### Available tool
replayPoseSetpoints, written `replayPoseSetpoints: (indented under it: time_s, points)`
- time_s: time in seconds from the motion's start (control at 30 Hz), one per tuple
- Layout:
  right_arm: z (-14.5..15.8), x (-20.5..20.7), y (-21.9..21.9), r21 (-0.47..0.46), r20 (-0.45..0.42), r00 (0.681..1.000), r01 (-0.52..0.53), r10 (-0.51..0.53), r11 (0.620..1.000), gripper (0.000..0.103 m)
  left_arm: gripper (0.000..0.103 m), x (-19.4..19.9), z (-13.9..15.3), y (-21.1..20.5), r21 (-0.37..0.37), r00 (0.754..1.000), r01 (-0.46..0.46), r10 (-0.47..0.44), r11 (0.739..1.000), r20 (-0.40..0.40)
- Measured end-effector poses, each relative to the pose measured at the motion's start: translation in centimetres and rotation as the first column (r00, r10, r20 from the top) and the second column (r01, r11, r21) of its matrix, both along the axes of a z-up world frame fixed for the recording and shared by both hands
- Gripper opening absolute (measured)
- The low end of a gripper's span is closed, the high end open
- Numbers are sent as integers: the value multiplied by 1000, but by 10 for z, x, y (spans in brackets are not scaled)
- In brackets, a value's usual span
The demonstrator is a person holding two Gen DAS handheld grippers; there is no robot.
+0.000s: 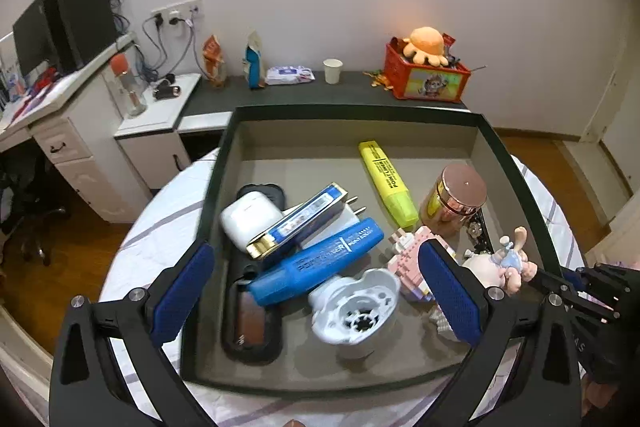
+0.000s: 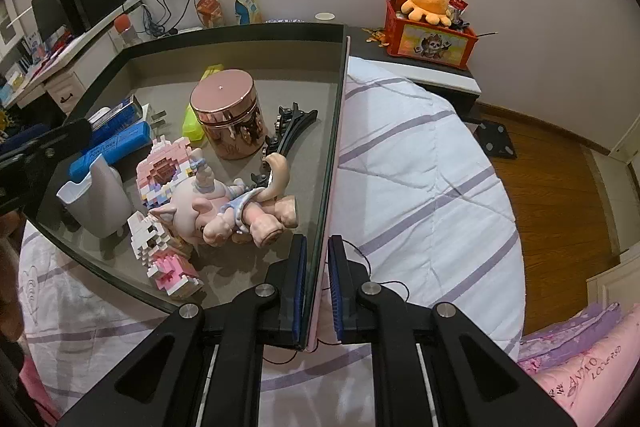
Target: Organize rigid objects
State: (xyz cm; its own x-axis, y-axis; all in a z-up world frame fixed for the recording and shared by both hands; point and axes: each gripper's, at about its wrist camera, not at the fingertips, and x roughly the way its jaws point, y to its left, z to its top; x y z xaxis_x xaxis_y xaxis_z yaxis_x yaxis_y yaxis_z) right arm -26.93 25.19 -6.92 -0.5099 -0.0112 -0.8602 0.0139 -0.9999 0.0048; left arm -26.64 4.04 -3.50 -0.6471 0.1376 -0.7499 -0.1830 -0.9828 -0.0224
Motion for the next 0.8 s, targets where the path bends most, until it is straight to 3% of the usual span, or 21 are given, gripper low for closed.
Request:
replayPoseSetpoints:
  time_s: [0.07,0.23,0.33,0.7,0.8]
  points:
    - [3,1,2,-7,-7,1000,7,-7,1000,11,103,10,6,-6,8,1000,-12,12,1000,-9]
    - [23,10,3,2,-71,997,26,-26,1000,60,103,35,17,-19,22,999,-23,23,999,-23]
    - [39,19,-1,9,-110,994,19,-18,1000,74,103,51,25,-26,28,999,-38,39,999,-32]
    - [89,58,-42,-11,-237,969,-73,68,997,83,103,110,55,-44,32,990,-92,95,995,-104]
    - [105,78,-50,-68,-298,951,-104,79,992,85,103,129,63,-50,39,985,-110,114,993,-129]
